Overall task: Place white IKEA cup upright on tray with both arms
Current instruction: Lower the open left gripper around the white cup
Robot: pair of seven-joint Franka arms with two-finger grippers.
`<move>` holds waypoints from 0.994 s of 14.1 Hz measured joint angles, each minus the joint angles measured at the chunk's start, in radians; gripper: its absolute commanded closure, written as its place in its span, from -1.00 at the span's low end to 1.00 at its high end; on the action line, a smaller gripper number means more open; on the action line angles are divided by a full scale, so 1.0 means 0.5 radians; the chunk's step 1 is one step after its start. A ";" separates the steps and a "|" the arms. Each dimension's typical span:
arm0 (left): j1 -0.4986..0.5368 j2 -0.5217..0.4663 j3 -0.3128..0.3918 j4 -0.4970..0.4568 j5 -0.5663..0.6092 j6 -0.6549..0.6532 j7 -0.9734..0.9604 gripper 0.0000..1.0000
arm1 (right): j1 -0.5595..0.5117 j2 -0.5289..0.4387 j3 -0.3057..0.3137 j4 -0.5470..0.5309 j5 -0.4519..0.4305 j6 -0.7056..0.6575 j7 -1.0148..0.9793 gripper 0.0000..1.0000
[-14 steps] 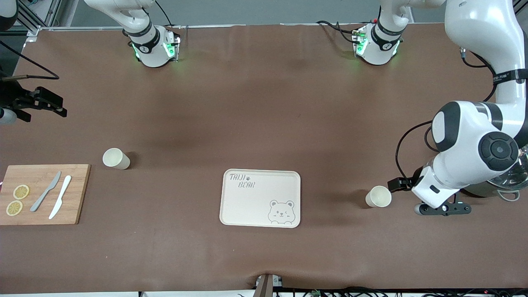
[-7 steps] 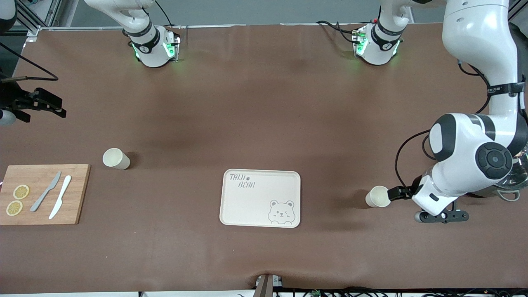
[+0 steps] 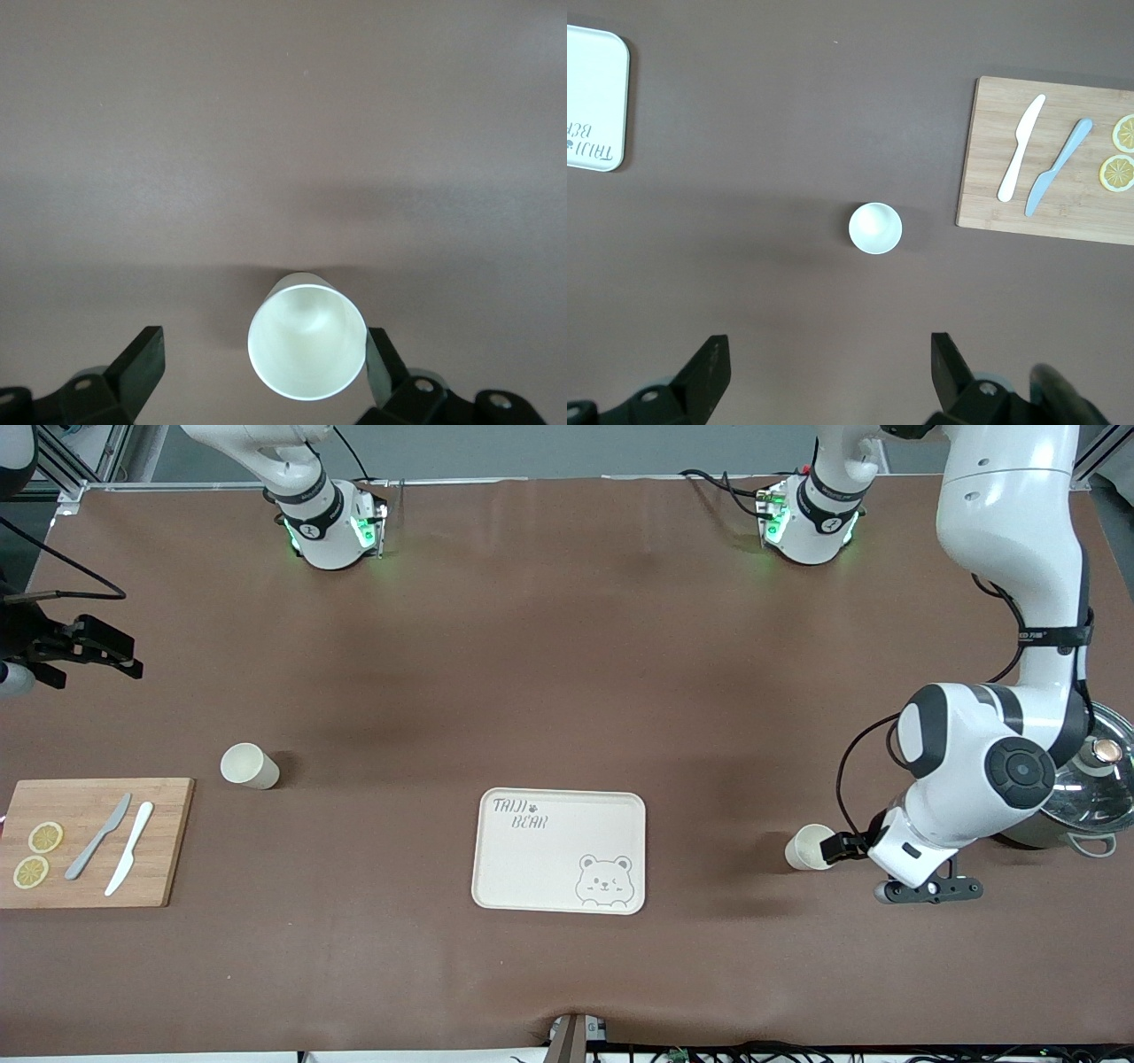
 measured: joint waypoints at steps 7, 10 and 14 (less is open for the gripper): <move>-0.005 0.001 -0.001 -0.042 0.000 0.039 -0.004 -1.00 | 0.000 0.010 0.000 0.000 0.000 0.000 0.000 -1.00; -0.003 0.027 -0.001 -0.061 0.000 0.098 -0.004 -1.00 | -0.001 0.020 0.000 0.000 0.000 -0.001 0.000 -1.00; 0.000 0.068 -0.001 -0.076 0.000 0.119 -0.004 -1.00 | -0.001 0.042 0.000 0.000 0.000 -0.002 0.000 -1.00</move>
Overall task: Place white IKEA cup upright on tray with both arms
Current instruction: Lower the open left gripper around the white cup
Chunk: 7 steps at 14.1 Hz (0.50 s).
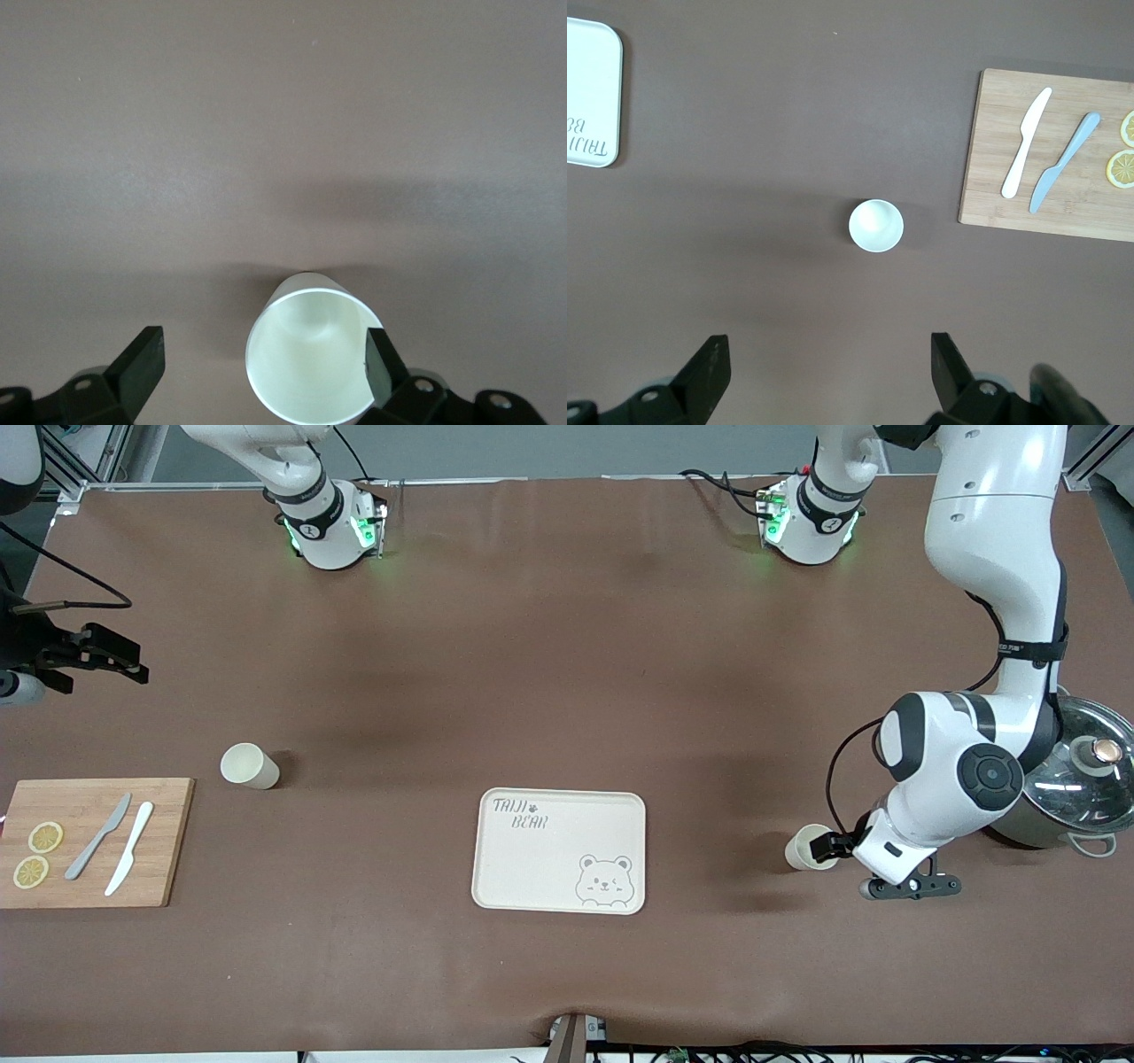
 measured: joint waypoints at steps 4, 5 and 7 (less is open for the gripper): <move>0.000 0.011 0.000 -0.041 0.000 0.038 -0.002 -1.00 | 0.000 0.026 0.000 0.000 0.000 0.000 0.000 -1.00; 0.000 0.011 0.000 -0.061 0.000 0.051 -0.002 -1.00 | 0.000 0.031 0.000 0.000 0.000 0.000 0.000 -1.00; 0.001 0.011 0.000 -0.100 0.000 0.081 -0.003 -1.00 | 0.000 0.036 0.000 0.002 0.000 0.000 0.000 -1.00</move>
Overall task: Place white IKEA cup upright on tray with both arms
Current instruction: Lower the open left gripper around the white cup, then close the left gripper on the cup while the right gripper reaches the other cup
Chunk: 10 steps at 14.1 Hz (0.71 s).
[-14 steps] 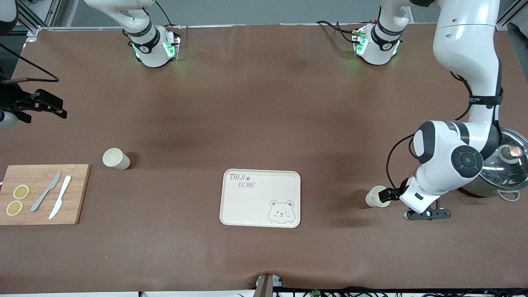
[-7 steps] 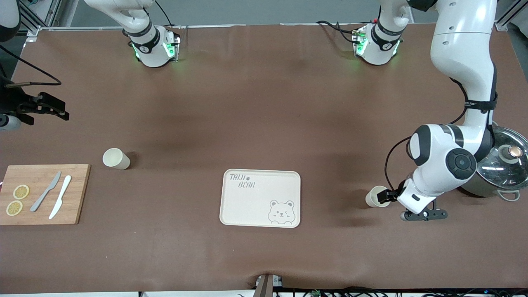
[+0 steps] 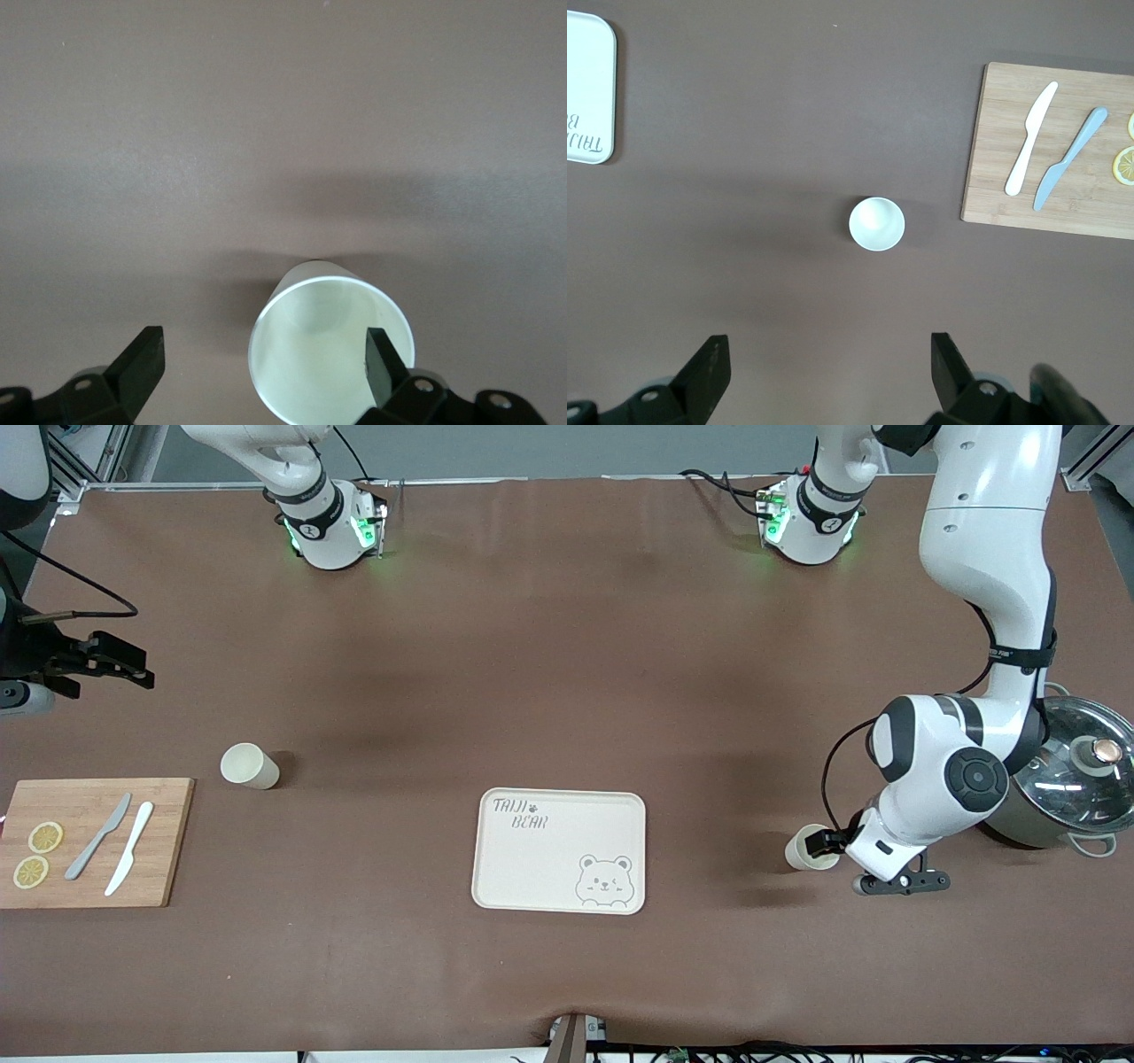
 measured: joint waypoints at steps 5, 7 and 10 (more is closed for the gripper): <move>0.007 0.007 0.000 -0.045 0.000 0.050 -0.001 -1.00 | -0.003 0.042 0.000 0.000 0.000 0.000 0.000 -1.00; 0.009 0.018 0.000 -0.051 0.000 0.074 -0.001 -1.00 | -0.005 0.058 0.000 0.000 0.000 0.000 0.000 -1.00; 0.014 0.041 0.001 -0.051 0.000 0.092 -0.001 -1.00 | -0.008 0.065 0.000 0.000 0.000 0.001 0.000 -1.00</move>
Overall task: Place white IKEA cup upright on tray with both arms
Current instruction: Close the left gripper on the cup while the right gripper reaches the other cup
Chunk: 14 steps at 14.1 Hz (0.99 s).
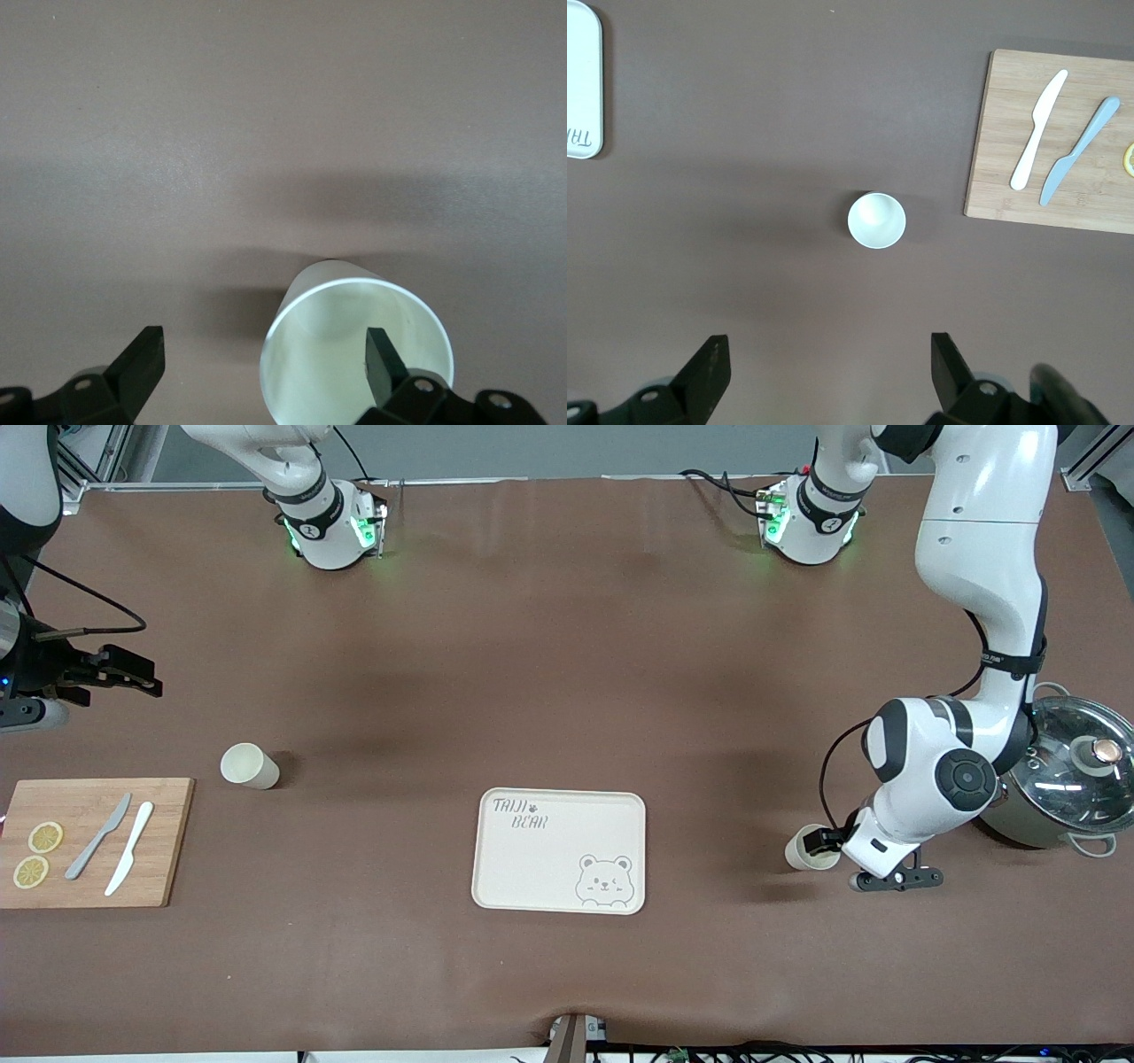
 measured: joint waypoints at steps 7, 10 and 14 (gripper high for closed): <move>0.022 0.020 0.000 0.000 0.000 0.043 0.000 -1.00 | -0.018 0.020 -0.001 0.000 0.000 0.002 0.000 -1.00; 0.022 0.041 0.000 -0.001 0.000 0.086 0.000 -1.00 | -0.021 0.060 -0.001 0.000 0.000 0.002 0.000 -1.00; 0.022 0.075 0.000 -0.001 0.000 0.124 0.000 -1.00 | -0.039 0.105 -0.001 0.001 0.000 0.006 0.000 -1.00</move>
